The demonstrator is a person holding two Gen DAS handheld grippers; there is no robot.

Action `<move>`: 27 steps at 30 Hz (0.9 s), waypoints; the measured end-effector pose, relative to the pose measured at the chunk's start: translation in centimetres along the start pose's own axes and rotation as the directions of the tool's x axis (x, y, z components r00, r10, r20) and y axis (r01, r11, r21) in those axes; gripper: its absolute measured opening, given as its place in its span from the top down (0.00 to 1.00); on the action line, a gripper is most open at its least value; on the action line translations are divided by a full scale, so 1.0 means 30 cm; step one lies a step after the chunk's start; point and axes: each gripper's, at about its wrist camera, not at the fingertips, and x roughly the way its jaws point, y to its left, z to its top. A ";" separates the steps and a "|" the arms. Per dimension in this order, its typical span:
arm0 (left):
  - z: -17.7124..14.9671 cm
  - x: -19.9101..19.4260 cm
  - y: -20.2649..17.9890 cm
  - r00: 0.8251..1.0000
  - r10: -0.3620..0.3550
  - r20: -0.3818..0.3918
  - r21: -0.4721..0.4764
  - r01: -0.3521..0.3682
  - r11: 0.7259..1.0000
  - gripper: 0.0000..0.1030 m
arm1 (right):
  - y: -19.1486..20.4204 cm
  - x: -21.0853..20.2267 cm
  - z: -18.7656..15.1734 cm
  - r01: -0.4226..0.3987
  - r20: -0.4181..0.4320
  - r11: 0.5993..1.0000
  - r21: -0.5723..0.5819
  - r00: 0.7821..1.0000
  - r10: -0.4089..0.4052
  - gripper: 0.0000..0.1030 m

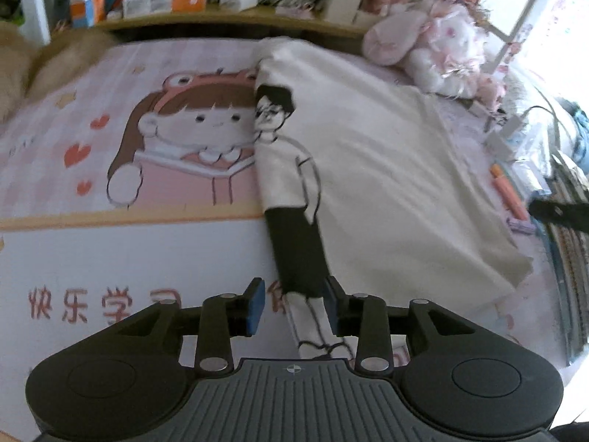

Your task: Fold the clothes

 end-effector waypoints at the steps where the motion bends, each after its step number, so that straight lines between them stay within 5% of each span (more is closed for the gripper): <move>1: -0.003 0.010 0.009 1.000 -0.003 -0.008 -0.018 0.002 1.000 0.67 | 0.019 -0.008 -0.017 -0.014 -0.002 1.000 -0.011 1.000 0.014 0.66; 13: -0.008 0.019 0.024 0.998 -0.055 0.004 -0.075 0.055 0.996 0.66 | 0.169 0.070 -0.105 0.010 -0.098 0.969 -0.246 0.995 -0.035 0.69; 14: -0.009 0.021 0.025 0.998 -0.060 0.002 -0.078 0.060 0.995 0.66 | 0.180 0.078 -0.112 0.013 -0.106 0.964 -0.266 0.993 -0.043 0.89; 15: -0.009 0.021 0.026 0.998 -0.063 -0.001 -0.079 0.063 0.995 0.66 | 0.181 0.070 -0.111 0.004 -0.108 0.966 -0.259 0.994 -0.033 0.97; 21: -0.022 0.009 0.035 0.996 -0.085 -0.007 -0.093 0.084 0.992 0.66 | 0.174 -0.068 -0.075 -0.041 -0.015 0.983 -0.181 0.999 0.039 0.97; 27: -0.033 0.014 0.049 0.992 -0.122 -0.025 -0.125 0.118 0.985 0.65 | 0.080 0.091 -0.135 -0.005 -0.173 0.995 -0.097 0.985 -0.012 0.96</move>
